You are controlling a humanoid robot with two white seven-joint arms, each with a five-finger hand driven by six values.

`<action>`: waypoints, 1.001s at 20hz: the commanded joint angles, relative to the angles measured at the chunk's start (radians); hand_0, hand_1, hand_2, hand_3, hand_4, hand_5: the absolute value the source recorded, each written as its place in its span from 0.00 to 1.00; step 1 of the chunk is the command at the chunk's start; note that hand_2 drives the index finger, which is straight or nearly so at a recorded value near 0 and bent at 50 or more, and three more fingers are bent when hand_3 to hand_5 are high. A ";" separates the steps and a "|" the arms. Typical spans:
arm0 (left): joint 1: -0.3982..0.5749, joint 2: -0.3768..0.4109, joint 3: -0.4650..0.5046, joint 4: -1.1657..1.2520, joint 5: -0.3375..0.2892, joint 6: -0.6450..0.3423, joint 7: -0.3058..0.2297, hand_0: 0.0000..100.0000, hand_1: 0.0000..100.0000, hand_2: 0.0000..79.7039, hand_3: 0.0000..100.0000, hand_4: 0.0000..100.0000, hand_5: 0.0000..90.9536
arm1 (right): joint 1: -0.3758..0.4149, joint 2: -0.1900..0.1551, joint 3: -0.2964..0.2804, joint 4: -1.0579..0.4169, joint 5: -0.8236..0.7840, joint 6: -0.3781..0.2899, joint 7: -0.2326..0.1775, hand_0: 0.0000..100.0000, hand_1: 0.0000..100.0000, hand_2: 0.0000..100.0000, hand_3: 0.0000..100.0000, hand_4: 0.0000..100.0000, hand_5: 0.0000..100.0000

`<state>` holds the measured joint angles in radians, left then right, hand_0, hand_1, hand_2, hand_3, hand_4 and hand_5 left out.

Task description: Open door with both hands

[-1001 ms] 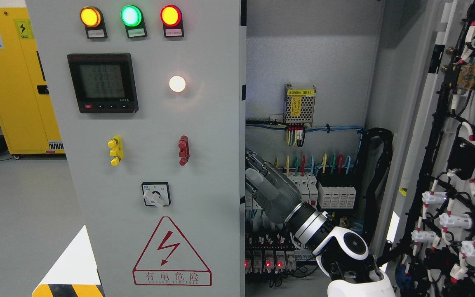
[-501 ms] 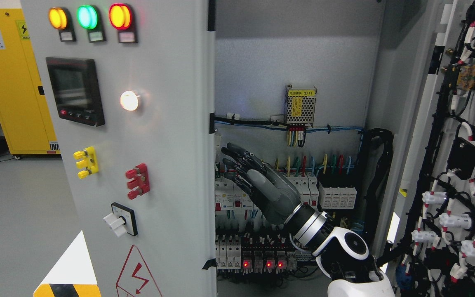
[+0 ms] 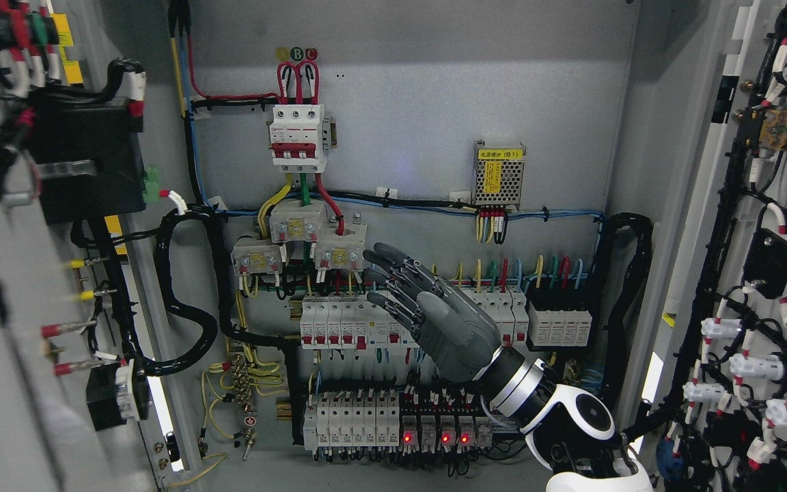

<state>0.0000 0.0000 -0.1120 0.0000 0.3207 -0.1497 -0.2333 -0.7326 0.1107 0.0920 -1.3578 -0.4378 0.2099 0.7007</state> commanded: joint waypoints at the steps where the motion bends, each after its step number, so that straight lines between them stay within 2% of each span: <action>1: 0.017 0.014 0.000 -0.003 0.000 -0.001 0.000 0.12 0.56 0.00 0.00 0.00 0.00 | 0.025 -0.005 0.081 -0.035 -0.005 0.005 0.002 0.00 0.50 0.04 0.00 0.00 0.00; 4: 0.017 0.015 0.000 -0.003 0.000 0.001 0.000 0.12 0.56 0.00 0.00 0.00 0.00 | 0.047 -0.011 0.129 -0.047 -0.005 0.005 0.002 0.00 0.50 0.04 0.00 0.00 0.00; 7: 0.017 0.015 0.000 -0.002 0.000 0.001 0.000 0.12 0.56 0.00 0.00 0.00 0.00 | 0.084 -0.042 0.181 -0.078 -0.005 0.006 0.002 0.00 0.50 0.04 0.00 0.00 0.00; 16: 0.015 0.012 -0.002 -0.003 0.000 -0.001 -0.001 0.12 0.56 0.00 0.00 0.00 0.00 | 0.134 -0.042 0.275 -0.112 -0.005 0.020 0.002 0.00 0.50 0.04 0.00 0.00 0.00; 20: 0.015 0.014 0.000 -0.003 0.000 0.001 -0.001 0.12 0.56 0.00 0.00 0.00 0.00 | 0.170 -0.042 0.354 -0.175 -0.005 0.028 0.000 0.00 0.50 0.04 0.00 0.00 0.00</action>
<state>0.0000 0.0000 -0.1127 0.0000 0.3208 -0.1493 -0.2289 -0.6047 0.0793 0.2980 -1.4461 -0.4432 0.2313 0.7042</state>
